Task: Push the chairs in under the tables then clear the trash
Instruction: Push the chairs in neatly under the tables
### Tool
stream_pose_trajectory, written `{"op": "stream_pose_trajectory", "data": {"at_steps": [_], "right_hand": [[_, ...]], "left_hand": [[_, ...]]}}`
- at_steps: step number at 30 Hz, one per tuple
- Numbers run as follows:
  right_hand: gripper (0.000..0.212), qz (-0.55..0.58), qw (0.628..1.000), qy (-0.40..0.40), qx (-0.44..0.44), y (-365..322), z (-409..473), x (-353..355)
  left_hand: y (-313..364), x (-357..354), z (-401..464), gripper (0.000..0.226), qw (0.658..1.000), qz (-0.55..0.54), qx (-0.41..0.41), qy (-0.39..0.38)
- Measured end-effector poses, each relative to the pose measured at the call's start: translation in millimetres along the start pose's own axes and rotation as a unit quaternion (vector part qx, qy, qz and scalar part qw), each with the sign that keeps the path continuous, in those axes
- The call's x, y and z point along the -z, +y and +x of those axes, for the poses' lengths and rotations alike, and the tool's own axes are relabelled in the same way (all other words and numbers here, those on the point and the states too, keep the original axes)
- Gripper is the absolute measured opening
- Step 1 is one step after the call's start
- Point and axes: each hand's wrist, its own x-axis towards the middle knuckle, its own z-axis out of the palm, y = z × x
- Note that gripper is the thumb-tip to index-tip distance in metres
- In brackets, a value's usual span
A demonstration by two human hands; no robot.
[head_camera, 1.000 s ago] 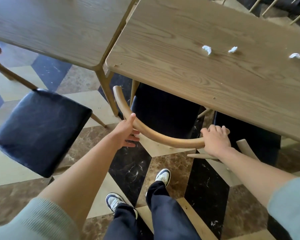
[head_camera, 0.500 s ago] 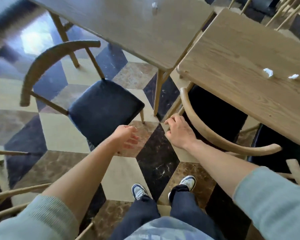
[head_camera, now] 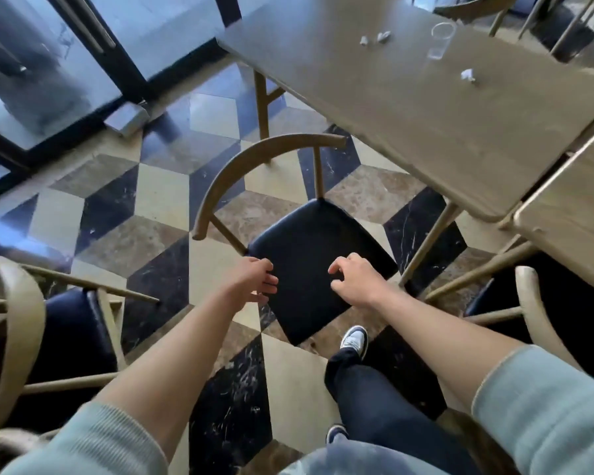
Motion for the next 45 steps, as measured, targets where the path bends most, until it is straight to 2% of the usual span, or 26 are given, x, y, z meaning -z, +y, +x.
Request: {"op": "stream_pose_trajectory", "data": {"at_steps": [7,11,14,17,18,21,22,23,24,26,29,30,33,35,37,39,41,45], "right_hand": [[0.033,0.111,0.993,-0.033,-0.009,-51,119,16],[0.031,0.129,0.989,-0.069,-0.019,-81,166,22],[0.033,0.143,0.984,-0.1,-0.026,-113,202,11],[0.047,0.202,0.966,-0.157,-0.042,-143,214,-2],[0.056,0.251,0.949,-0.177,-0.063,-155,227,-12],[0.091,0.364,0.904,-0.187,-0.126,-190,274,-43],[0.1,0.392,0.888,-0.186,-0.152,-202,285,-54],[0.105,0.423,0.868,-0.183,-0.186,-215,298,-67],[0.104,0.458,0.843,-0.188,-0.209,-228,306,-78],[0.083,0.542,0.782,-0.187,-0.243,-263,321,-107],[0.048,0.655,0.68,-0.109,-0.311,-292,332,-130],[0.04,0.663,0.67,-0.09,-0.322,-297,333,-128],[0.03,0.626,0.691,-0.092,-0.35,-302,335,-122],[0.028,0.585,0.706,-0.067,-0.394,-311,336,-118],[0.041,0.555,0.718,-0.04,-0.419,-316,338,-119],[0.057,0.498,0.76,-0.054,-0.415,-317,340,-117],[0.059,0.431,0.808,-0.075,-0.395,-315,343,-112],[0.035,0.302,0.881,-0.12,-0.343,-298,351,-83]], "left_hand": [[110,42,77,0.016,0.991,0.064,-0.07,0.094],[165,68,121,0.005,0.967,0.142,-0.133,0.164],[198,90,164,0.027,0.943,0.235,-0.156,0.177],[224,104,192,0.048,0.923,0.293,-0.166,0.184],[239,108,211,0.052,0.92,0.31,-0.176,0.164],[284,96,283,0.069,0.928,0.311,-0.208,-0.007],[296,84,302,0.072,0.915,0.335,-0.211,-0.072],[306,70,322,0.069,0.889,0.378,-0.223,-0.128],[314,59,335,0.061,0.86,0.425,-0.234,-0.156],[319,45,363,0.048,0.814,0.487,-0.26,-0.179],[318,39,384,0.042,0.777,0.527,-0.293,-0.183],[318,41,387,0.041,0.763,0.542,-0.304,-0.179],[316,46,393,0.037,0.753,0.552,-0.314,-0.17],[316,52,397,0.035,0.769,0.531,-0.312,-0.17],[316,65,406,0.032,0.794,0.499,-0.302,-0.17],[320,87,417,0.03,0.819,0.474,-0.28,-0.161],[328,113,430,0.019,0.847,0.443,-0.257,-0.143],[342,160,452,0.029,0.917,0.34,-0.19,-0.083]]}}
